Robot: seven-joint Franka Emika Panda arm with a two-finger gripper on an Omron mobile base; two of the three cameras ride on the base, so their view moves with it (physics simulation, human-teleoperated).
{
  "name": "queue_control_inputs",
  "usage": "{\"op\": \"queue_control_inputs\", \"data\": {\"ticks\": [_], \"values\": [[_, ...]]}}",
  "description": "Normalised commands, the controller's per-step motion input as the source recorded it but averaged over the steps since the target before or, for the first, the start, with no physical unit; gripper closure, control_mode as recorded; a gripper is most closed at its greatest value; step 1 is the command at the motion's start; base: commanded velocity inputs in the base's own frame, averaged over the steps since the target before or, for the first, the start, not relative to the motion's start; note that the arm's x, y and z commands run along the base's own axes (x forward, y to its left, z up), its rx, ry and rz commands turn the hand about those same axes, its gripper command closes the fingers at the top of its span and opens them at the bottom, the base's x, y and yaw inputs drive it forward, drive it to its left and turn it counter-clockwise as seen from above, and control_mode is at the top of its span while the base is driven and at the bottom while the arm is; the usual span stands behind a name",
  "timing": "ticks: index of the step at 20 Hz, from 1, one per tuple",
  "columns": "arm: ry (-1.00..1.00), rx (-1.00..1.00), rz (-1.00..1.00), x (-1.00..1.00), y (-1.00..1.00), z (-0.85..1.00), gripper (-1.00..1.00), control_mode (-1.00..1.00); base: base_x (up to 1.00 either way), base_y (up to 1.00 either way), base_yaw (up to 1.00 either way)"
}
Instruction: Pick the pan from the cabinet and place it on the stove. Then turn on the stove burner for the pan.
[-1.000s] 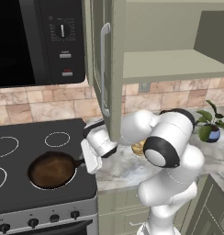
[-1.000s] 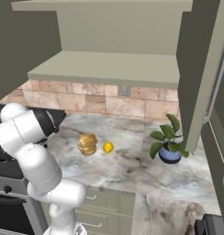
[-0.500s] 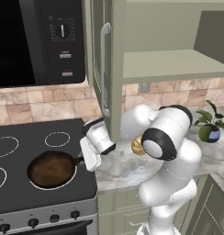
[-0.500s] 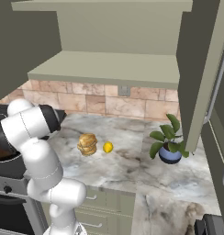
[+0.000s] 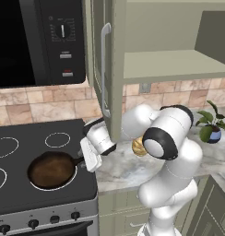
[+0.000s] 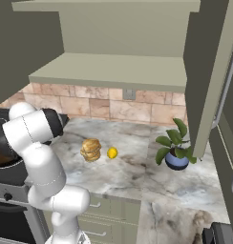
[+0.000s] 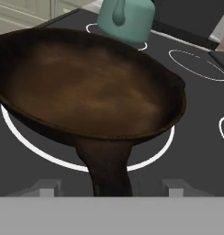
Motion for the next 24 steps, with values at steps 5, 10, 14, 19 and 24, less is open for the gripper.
{"op": "queue_control_inputs", "data": {"ticks": [5,10,14,19,24], "values": [[-0.02,0.0,0.0,-0.06,-0.01,0.07,-1.0,-1.0,0.0,0.0,0.0],[-0.09,0.0,0.0,-0.32,-0.08,0.26,-1.0,-1.0,0.0,0.0,0.0],[-0.12,0.0,0.0,-0.41,-0.2,0.37,-1.0,-1.0,0.0,0.0,0.0],[-0.12,0.0,0.0,-0.39,-0.25,0.48,-1.0,-1.0,0.0,0.0,0.0],[-0.1,0.0,0.0,-0.41,-0.23,0.59,-1.0,-1.0,0.0,0.0,0.0]]}}
